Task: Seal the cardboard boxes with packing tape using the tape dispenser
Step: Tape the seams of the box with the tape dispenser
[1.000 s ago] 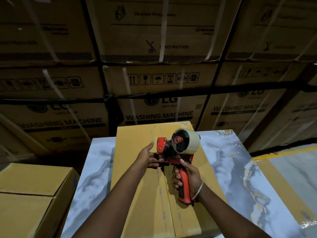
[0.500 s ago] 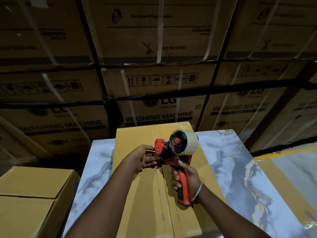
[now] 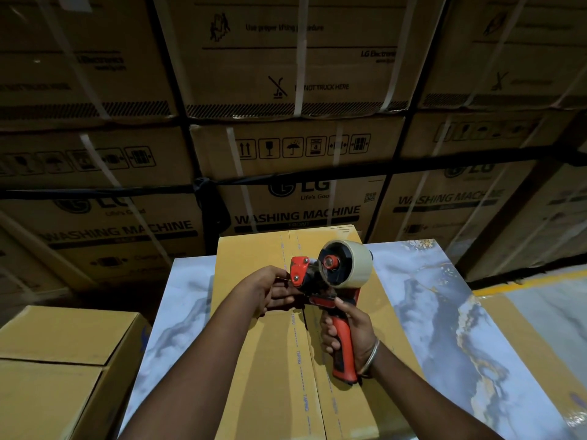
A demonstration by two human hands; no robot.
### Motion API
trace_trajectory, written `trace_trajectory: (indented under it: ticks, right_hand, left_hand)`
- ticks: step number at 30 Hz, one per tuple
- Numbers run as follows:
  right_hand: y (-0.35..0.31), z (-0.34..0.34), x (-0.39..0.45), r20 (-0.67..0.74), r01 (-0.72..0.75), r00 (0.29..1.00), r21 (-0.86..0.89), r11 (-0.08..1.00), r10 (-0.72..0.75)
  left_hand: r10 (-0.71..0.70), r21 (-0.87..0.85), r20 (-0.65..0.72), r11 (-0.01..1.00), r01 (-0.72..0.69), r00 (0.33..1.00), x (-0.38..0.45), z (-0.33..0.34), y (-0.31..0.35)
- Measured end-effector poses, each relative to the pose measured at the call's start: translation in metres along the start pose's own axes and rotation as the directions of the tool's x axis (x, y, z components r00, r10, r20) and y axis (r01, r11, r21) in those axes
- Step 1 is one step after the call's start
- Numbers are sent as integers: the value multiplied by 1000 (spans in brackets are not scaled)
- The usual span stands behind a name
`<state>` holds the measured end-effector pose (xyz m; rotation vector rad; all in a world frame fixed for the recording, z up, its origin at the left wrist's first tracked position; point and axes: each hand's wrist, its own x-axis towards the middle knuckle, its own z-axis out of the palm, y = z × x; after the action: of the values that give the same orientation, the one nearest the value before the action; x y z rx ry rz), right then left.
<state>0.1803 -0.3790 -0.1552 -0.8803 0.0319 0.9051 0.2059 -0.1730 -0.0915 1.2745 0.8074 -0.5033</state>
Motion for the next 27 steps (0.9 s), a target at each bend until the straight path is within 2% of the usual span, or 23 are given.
trace_trajectory:
  ticks: [3, 6, 9, 14, 20, 24, 27]
  right_hand:
    - [0, 2, 0, -4, -4, 1000, -2, 1000, 4]
    - [-1, 3, -1, -15, -3, 1000, 1, 1000, 3]
    - [-1, 4, -1, -21, 5, 1000, -25, 1000, -5]
    - [0, 4, -3, -35, 1, 999, -38, 999, -2]
    - [-3, 11, -3, -107, -38, 994, -130, 991, 24]
    - [-8, 24, -1, -166, -31, 986, -207, 978, -4]
    - [-12, 30, 2, -200, -18, 979, -239, 971, -31]
  left_hand:
    - [-33, -16, 3, 999, 33, 999, 5, -3, 1]
    - [-46, 46, 10, 998, 46, 999, 2, -3, 5]
    - [-11, 154, -12, 988, 13, 1000, -1, 4, 5]
    - [42, 234, -52, 972, -29, 998, 8, 9, 5]
    - [124, 350, -179, 935, -55, 976, 10, 3, 15]
    - [187, 372, -292, 926, -69, 938, 26, 5, 22]
    - [208, 372, -297, 924, -88, 932, 39, 7, 29]
